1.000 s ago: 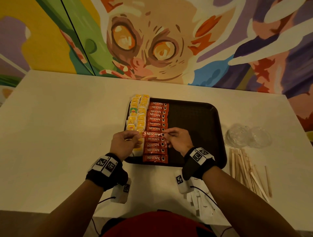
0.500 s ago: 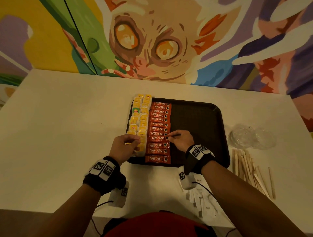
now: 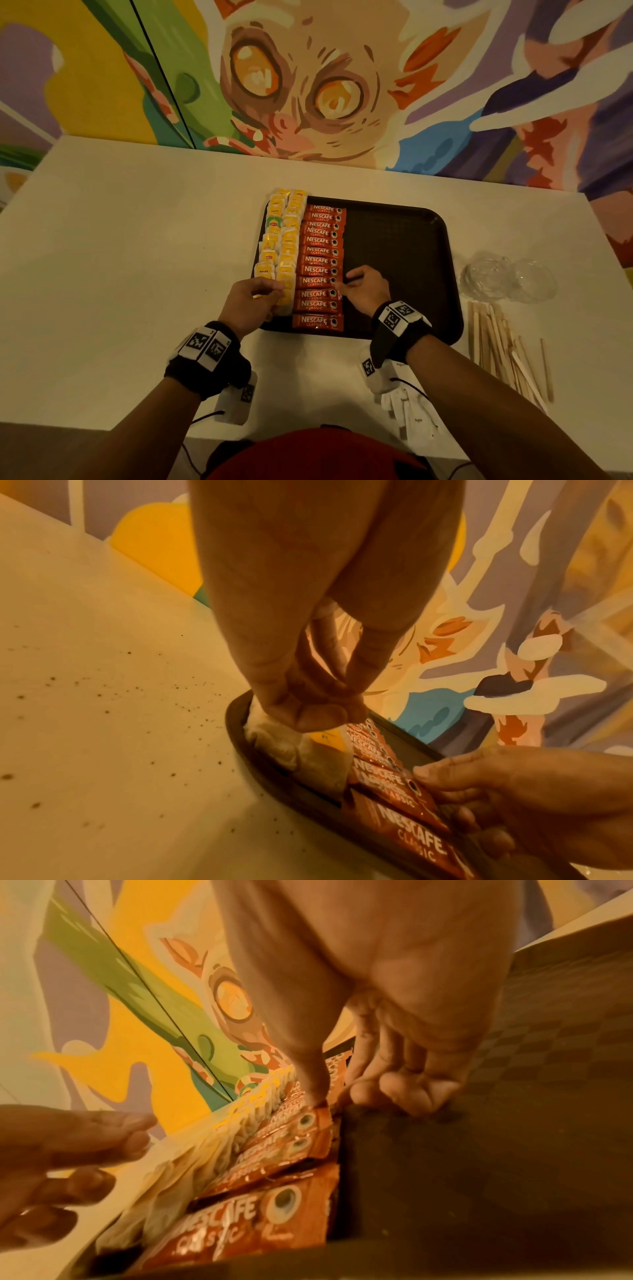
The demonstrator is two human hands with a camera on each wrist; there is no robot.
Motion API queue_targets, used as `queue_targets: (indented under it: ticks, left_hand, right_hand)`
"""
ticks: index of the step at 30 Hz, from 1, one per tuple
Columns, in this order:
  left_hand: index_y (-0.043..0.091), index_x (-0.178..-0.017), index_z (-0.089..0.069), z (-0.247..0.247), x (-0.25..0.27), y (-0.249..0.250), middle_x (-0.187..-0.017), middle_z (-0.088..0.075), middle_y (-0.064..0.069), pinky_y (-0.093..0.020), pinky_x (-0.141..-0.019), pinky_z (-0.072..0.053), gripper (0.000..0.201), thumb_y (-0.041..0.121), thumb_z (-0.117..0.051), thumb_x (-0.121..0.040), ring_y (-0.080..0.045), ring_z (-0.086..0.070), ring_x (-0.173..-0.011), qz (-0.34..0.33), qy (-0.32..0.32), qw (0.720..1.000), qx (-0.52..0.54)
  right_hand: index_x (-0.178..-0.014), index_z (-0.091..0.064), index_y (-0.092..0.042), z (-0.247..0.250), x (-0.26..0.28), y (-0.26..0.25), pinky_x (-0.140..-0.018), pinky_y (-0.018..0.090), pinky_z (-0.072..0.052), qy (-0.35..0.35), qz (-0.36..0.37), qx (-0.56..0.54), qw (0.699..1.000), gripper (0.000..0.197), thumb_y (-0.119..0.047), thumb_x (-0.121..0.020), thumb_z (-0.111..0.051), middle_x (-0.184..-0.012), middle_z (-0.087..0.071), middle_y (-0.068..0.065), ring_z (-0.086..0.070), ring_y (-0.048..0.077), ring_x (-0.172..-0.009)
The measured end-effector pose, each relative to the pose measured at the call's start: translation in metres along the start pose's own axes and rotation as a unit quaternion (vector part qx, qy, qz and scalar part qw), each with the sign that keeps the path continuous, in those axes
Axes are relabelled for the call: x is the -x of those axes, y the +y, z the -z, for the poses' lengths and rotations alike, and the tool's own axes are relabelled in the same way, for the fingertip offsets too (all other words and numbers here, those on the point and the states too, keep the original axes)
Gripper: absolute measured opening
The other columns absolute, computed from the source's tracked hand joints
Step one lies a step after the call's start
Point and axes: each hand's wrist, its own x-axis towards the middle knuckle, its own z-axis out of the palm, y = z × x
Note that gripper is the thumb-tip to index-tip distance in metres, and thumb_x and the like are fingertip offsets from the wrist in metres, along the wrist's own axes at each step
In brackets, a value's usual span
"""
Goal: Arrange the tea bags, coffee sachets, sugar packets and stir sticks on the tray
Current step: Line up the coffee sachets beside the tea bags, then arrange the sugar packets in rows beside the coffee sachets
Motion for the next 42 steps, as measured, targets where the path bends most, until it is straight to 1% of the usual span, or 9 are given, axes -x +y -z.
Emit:
queue_targets:
  ticks: [9,14,20,25,30,32,35,39,42]
  left_hand:
    - [0.015,-0.097,-0.067,0.002,0.009,-0.008,-0.1,-0.066,-0.002,-0.024,-0.06,-0.052,0.007,0.018,-0.065,-0.09,-0.018,-0.066,-0.074,0.015,-0.033,0.999,-0.027]
    - [0.009,-0.096,-0.068,-0.002,0.013,-0.003,-0.096,-0.067,-0.004,-0.027,-0.062,-0.054,0.009,0.012,-0.067,-0.088,-0.018,-0.066,-0.071,0.007,-0.069,0.997,-0.019]
    - [0.012,-0.096,-0.069,-0.028,0.022,0.001,-0.094,-0.067,-0.002,-0.024,-0.061,-0.055,0.008,0.013,-0.062,-0.092,-0.014,-0.066,-0.069,-0.023,-0.206,0.973,-0.103]
    - [0.014,-0.106,-0.067,-0.066,0.033,0.003,-0.097,-0.063,0.003,-0.013,-0.058,-0.048,0.014,0.016,-0.059,-0.094,-0.007,-0.061,-0.078,-0.079,-0.305,0.926,-0.208]
    - [0.019,-0.118,-0.063,-0.118,0.047,0.005,-0.113,-0.061,0.005,-0.015,-0.076,-0.045,0.028,0.033,-0.06,-0.093,-0.007,-0.058,-0.097,-0.104,-0.278,0.912,-0.284]
    - [0.018,-0.116,-0.062,-0.138,0.055,0.006,-0.113,-0.062,0.002,-0.023,-0.081,-0.048,0.032,0.04,-0.057,-0.093,-0.01,-0.059,-0.097,-0.087,-0.266,0.908,-0.31]
    - [0.015,-0.123,-0.055,-0.167,0.064,0.006,-0.124,-0.053,-0.004,-0.032,-0.096,-0.045,0.051,0.055,-0.051,-0.091,-0.019,-0.052,-0.111,-0.086,-0.231,0.879,-0.409]
    - [0.014,-0.138,-0.039,-0.191,0.076,0.007,-0.144,-0.033,-0.011,-0.043,-0.105,-0.041,0.078,0.07,-0.047,-0.084,-0.03,-0.038,-0.131,-0.038,-0.185,0.851,-0.49]
    - [0.014,-0.142,-0.033,-0.201,0.082,0.008,-0.15,-0.026,-0.011,-0.045,-0.103,-0.042,0.081,0.069,-0.049,-0.084,-0.032,-0.033,-0.135,-0.031,-0.157,0.842,-0.516]
  right_hand:
    - [-0.115,-0.057,-0.015,-0.002,0.008,0.003,-0.063,0.018,-0.045,0.006,-0.016,0.015,1.0,0.035,-0.023,-0.086,-0.074,-0.107,-0.069,0.003,-0.062,0.01,-0.088]
    - [-0.108,-0.06,-0.019,0.014,0.025,0.009,-0.061,0.017,-0.046,0.062,-0.01,-0.016,0.998,0.025,-0.025,-0.088,-0.072,-0.085,-0.059,-0.011,-0.058,0.001,-0.075]
    - [-0.089,-0.065,-0.026,0.065,0.068,0.048,-0.076,0.027,-0.057,0.116,-0.003,-0.036,0.993,0.009,-0.02,-0.088,-0.072,-0.088,-0.066,-0.01,-0.065,0.007,-0.085]
    - [-0.081,-0.063,-0.026,0.097,0.099,0.088,-0.056,0.007,-0.043,0.12,0.023,0.039,0.992,0.015,-0.016,-0.089,-0.069,-0.083,-0.066,-0.009,-0.063,0.007,-0.078]
    - [-0.092,-0.064,-0.026,0.112,0.115,0.122,-0.07,0.016,-0.045,0.061,0.034,0.14,0.988,0.012,-0.029,-0.085,-0.073,-0.092,-0.061,-0.009,-0.058,0.008,-0.081]
    - [-0.106,-0.06,-0.032,0.118,0.117,0.131,-0.09,0.031,-0.047,0.007,0.03,0.221,0.975,0.032,-0.043,-0.08,-0.075,-0.111,-0.055,-0.004,-0.053,0.016,-0.103]
    - [-0.127,-0.049,-0.038,0.128,0.12,0.137,-0.106,0.04,-0.037,-0.078,0.039,0.29,0.953,0.065,-0.053,-0.071,-0.078,-0.131,-0.037,-0.004,-0.033,0.021,-0.123]
    - [-0.138,-0.034,-0.044,0.126,0.121,0.146,-0.107,0.05,-0.037,-0.123,0.091,0.347,0.925,0.091,-0.055,-0.062,-0.083,-0.14,-0.019,-0.002,-0.02,0.025,-0.129]
    - [-0.139,-0.036,-0.039,0.122,0.119,0.154,-0.108,0.041,-0.036,-0.105,0.127,0.36,0.918,0.087,-0.048,-0.067,-0.083,-0.144,-0.017,0.001,-0.021,0.026,-0.131]
